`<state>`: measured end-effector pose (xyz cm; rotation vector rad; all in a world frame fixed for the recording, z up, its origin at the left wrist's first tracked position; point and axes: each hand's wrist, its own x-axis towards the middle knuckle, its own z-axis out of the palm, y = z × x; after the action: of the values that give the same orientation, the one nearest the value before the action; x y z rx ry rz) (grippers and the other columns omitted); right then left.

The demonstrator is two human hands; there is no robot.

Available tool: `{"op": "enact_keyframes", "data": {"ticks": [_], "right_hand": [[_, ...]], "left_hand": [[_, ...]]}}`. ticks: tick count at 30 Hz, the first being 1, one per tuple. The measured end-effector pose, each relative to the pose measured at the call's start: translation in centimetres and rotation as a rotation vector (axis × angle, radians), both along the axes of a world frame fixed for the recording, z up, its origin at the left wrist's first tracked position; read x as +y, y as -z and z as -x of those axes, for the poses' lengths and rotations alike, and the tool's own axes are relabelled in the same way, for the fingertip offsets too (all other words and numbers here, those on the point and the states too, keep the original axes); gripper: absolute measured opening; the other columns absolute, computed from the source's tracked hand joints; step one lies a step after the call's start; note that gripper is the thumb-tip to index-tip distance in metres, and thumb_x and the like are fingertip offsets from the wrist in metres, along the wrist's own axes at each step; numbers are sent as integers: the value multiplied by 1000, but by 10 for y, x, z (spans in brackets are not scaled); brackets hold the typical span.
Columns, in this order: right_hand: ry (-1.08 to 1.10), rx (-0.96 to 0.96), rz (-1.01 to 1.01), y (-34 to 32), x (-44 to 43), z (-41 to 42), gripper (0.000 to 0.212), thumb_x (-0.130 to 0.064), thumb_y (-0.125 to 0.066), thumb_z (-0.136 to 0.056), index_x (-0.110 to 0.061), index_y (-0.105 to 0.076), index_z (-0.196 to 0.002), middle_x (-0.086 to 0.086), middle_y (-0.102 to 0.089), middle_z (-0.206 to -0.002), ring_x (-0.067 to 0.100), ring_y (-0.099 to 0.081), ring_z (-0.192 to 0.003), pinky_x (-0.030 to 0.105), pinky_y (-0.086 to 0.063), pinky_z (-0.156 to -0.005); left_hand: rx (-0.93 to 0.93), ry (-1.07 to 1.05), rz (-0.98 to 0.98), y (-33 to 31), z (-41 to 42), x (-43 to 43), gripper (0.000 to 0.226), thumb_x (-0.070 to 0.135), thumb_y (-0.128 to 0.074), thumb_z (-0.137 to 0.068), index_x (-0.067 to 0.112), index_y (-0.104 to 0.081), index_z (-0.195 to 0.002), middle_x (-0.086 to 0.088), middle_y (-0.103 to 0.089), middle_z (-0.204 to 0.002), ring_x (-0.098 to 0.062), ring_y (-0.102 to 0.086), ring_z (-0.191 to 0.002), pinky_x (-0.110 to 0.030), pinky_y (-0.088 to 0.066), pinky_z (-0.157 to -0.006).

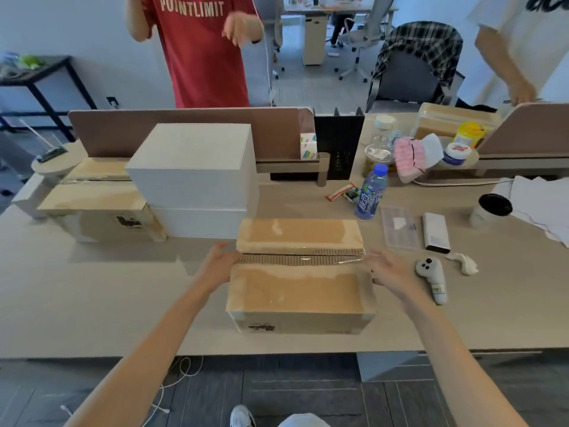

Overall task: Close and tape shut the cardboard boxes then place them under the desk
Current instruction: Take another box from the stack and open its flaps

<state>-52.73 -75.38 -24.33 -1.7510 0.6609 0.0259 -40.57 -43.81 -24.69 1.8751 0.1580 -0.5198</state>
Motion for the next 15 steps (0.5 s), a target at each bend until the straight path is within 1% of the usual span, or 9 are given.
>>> {"op": "enact_keyframes", "data": {"ticks": [2, 4, 6, 7, 9, 10, 11, 13, 15], "right_hand": [[81, -24, -66, -2, -8, 7, 19, -35, -60, -95, -27, -61, -113, -2, -70, -112, 18, -64, -104, 41, -49, -98], [79, -55, -251, -10, -16, 16, 26, -34, -51, -100, -22, -61, -120, 2, -75, -104, 19, -66, -95, 40, -51, -91], [-73, -38, -403, -16, -23, 26, 39, -38, -46, -100, -16, -56, -129, 10, -73, -112, 26, -65, -98, 43, -49, -90], [-186, -12, -411, -16, -26, 31, 47, -45, -48, -96, -15, -55, -132, 12, -70, -118, 29, -64, -101, 45, -47, -94], [-462, 87, -322, -11, -26, 40, 73, -67, -61, -80, -23, -51, -137, 4, -67, -127, 23, -62, -112, 43, -42, -105], [-600, 166, -234, -9, -24, 43, 82, -75, -63, -73, -30, -48, -139, -5, -64, -131, 17, -58, -121, 40, -36, -111], [-719, 252, -145, -8, -20, 45, 83, -77, -62, -71, -38, -44, -141, -14, -61, -134, 10, -51, -129, 37, -29, -115], [-884, 380, -3, -10, -8, 43, 72, -68, -62, -81, -43, -39, -144, -24, -52, -139, 0, -39, -135, 27, -25, -115], [-979, 436, 179, -9, 4, 39, 61, -43, -60, -94, -35, -35, -149, -21, -40, -145, -2, -34, -133, 16, -25, -105]], "left_hand": [[-59, -38, 66, -10, 2, 8, 42, 17, -45, -100, 11, -35, -140, -12, -61, -120, -21, -62, -92, -34, -52, -75], [-76, 28, 85, -22, 5, 19, 36, 29, -36, -104, 10, -46, -133, -11, -64, -104, -18, -62, -79, -34, -54, -72], [0, 251, 119, -31, 10, 30, 51, 50, -26, -101, 15, -55, -124, -10, -67, -91, -17, -61, -76, -30, -51, -70], [55, 376, 107, -33, 14, 33, 56, 56, -22, -99, 18, -57, -121, -10, -70, -91, -17, -61, -77, -29, -50, -71], [94, 620, -22, -26, 19, 34, 54, 61, -27, -97, 22, -55, -123, -3, -71, -103, -15, -64, -90, -30, -51, -82], [74, 723, -127, -19, 22, 31, 51, 62, -37, -94, 25, -53, -125, 2, -70, -109, -13, -64, -99, -31, -50, -90], [34, 815, -233, -9, 24, 28, 50, 62, -47, -89, 28, -51, -126, 7, -67, -113, -11, -62, -106, -33, -49, -95], [-44, 922, -405, 7, 31, 21, 53, 63, -59, -80, 34, -51, -124, 10, -64, -118, -7, -59, -109, -33, -46, -101], [-128, 965, -499, 17, 38, 15, 54, 63, -62, -80, 34, -52, -125, 8, -60, -126, -6, -56, -111, -31, -44, -102]]}}
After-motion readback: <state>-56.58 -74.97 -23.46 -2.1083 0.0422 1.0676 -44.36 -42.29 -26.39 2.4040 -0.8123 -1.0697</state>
